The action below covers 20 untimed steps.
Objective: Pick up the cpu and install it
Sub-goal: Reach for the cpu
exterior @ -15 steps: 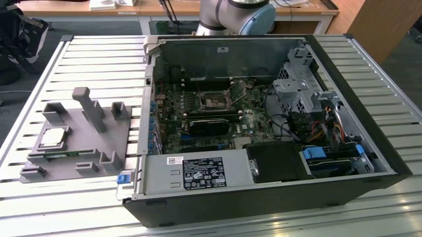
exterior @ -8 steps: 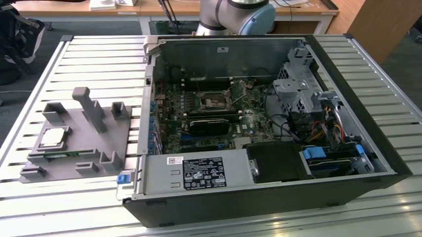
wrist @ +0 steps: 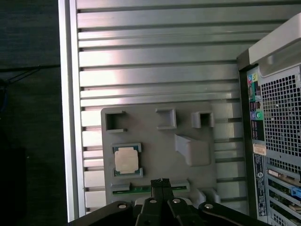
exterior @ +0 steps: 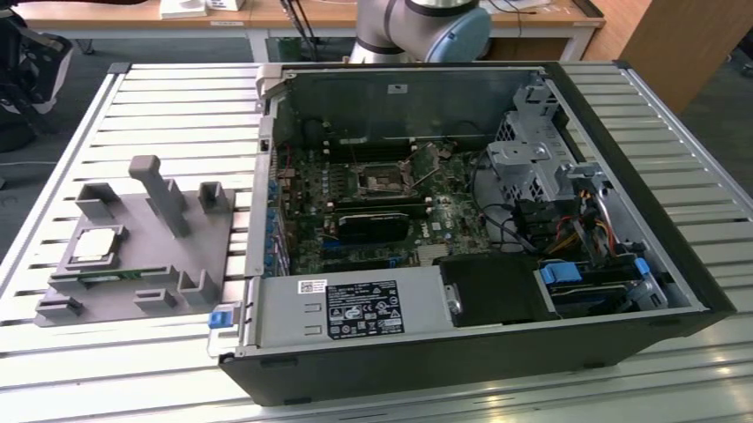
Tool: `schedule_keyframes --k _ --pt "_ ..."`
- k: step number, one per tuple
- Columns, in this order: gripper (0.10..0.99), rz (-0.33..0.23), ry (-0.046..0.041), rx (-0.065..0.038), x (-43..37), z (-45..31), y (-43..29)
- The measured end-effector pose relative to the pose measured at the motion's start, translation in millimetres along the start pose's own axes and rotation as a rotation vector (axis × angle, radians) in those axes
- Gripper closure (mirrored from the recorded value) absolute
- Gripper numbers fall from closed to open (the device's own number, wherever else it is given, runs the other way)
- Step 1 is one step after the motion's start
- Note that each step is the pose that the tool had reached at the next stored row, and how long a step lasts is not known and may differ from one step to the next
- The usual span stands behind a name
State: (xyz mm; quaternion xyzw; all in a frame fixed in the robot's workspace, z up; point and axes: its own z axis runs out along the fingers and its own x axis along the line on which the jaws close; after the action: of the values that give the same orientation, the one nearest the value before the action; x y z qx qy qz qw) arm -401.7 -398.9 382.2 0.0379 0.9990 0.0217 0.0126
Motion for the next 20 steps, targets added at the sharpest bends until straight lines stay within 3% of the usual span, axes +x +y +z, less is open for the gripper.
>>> schedule_keyframes --k 20 --pt "0.98 0.0 0.0 0.0 13.1 0.3 -1.0"
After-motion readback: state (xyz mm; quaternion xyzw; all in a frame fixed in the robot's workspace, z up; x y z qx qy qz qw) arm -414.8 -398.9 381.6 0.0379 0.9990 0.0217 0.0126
